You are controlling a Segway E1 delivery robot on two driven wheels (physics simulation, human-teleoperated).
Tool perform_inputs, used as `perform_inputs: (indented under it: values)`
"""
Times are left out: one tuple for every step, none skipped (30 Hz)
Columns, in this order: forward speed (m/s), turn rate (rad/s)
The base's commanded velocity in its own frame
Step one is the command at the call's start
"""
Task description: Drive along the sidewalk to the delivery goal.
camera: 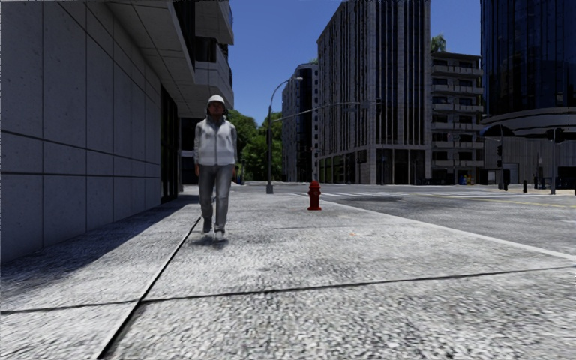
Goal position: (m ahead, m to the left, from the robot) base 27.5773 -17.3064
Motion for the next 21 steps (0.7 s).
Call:
perform_inputs:
  values:
    - [2.0, -0.54]
    - [2.0, -0.54]
    - [2.0, -0.5]
    - [2.0, -0.48]
    - [2.0, -0.48]
    - [2.0, -0.48]
    - [2.0, -0.48]
    - [2.0, -0.48]
    - [2.0, -0.48]
    - [2.0, -0.48]
    - [2.0, -0.48]
    - [2.0, -0.48]
    - [2.0, -0.47]
    - [2.0, -0.42]
    - [2.0, -0.42]
    - [2.0, -0.41]
    - [2.0, -0.41]
    - [2.0, -0.32]
    - [2.0, 0.0]
    - [2.0, 0.0]
    - [2.0, 0.0]
